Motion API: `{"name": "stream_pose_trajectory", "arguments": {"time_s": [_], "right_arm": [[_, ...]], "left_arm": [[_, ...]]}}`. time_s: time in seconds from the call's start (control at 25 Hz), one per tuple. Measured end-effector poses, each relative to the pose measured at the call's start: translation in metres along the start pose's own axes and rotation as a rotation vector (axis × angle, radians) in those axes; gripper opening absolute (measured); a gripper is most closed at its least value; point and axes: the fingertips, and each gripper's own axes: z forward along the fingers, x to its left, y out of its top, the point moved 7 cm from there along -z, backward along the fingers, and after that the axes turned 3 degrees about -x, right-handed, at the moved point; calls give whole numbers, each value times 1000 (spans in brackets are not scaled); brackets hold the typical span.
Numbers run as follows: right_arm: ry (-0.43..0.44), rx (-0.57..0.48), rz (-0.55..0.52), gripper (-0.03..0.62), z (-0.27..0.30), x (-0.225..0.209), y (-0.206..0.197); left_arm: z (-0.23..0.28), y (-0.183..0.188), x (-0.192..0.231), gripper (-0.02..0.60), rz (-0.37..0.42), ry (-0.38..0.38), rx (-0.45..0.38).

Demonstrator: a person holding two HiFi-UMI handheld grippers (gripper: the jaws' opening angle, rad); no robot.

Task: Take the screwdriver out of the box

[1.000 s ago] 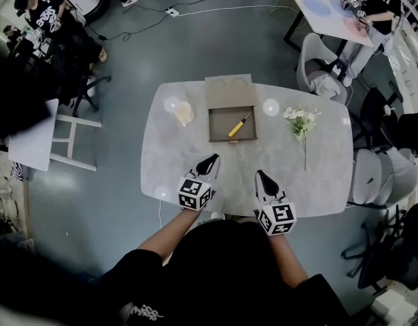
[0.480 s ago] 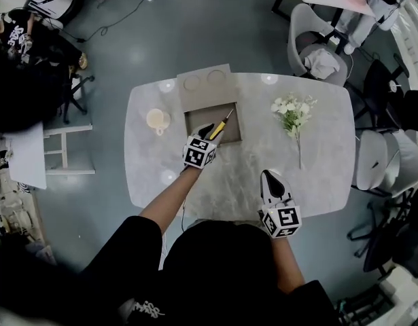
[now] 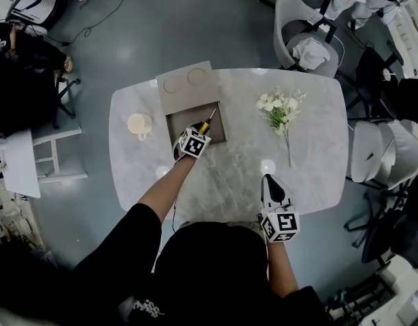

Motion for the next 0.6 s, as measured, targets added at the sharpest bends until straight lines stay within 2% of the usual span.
{"name": "stream_pose_trajectory", "arguments": {"time_s": [0.04, 0.12, 0.28, 0.36, 0.6], "right_arm": [[-5, -1, 0, 14, 0, -2, 0], [-7, -4, -2, 12, 0, -4, 1], [19, -20, 17, 12, 0, 1, 6], [34, -34, 28, 12, -2, 5, 10], [62, -85, -40, 12, -15, 24, 24]], "left_arm": [[1, 0, -1, 159, -4, -2, -1], [2, 1, -5, 94, 12, -10, 5], [-6, 0, -7, 92, 14, -8, 0], [-23, 7, -4, 91, -3, 4, -56], [-114, 21, 1, 89, -52, 53, -251]]}}
